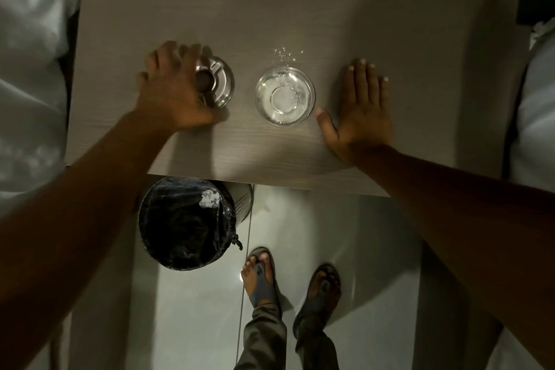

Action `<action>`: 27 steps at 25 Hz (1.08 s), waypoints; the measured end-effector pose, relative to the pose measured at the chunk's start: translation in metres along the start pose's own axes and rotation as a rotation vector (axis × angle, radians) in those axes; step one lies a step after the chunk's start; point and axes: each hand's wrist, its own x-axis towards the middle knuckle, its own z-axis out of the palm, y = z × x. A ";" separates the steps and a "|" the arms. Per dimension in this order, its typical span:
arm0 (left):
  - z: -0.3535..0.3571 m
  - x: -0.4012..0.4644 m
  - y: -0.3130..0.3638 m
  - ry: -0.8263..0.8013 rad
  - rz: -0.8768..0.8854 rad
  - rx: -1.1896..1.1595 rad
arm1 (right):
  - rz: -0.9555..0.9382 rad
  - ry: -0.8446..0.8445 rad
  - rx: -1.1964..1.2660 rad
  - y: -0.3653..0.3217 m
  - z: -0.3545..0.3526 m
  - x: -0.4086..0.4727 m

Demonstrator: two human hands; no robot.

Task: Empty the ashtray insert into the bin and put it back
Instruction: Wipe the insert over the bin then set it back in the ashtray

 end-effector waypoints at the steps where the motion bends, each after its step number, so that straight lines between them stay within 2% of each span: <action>1: -0.004 0.010 -0.001 -0.074 -0.018 0.034 | 0.000 0.002 0.006 -0.001 -0.001 0.002; 3: -0.008 0.023 0.004 -0.118 0.006 0.058 | 0.005 0.010 0.002 -0.002 -0.001 0.002; 8: 0.005 0.029 0.025 -0.115 0.036 0.117 | 0.028 0.005 -0.025 0.014 0.002 -0.011; 11: -0.007 0.021 0.026 -0.015 0.031 0.074 | 0.014 0.011 -0.024 0.010 0.000 -0.008; 14: -0.016 0.004 0.055 0.067 0.186 0.056 | 0.001 -0.010 -0.023 0.002 -0.002 -0.004; 16: -0.010 -0.002 0.089 -0.023 0.290 0.129 | 0.004 -0.027 -0.033 0.000 -0.002 -0.004; 18: 0.000 -0.004 0.114 -0.107 0.309 0.178 | 0.011 -0.042 -0.033 0.001 -0.003 -0.004; 27: 0.019 0.005 0.131 -0.084 0.310 0.236 | 0.006 -0.008 -0.039 0.003 0.002 -0.003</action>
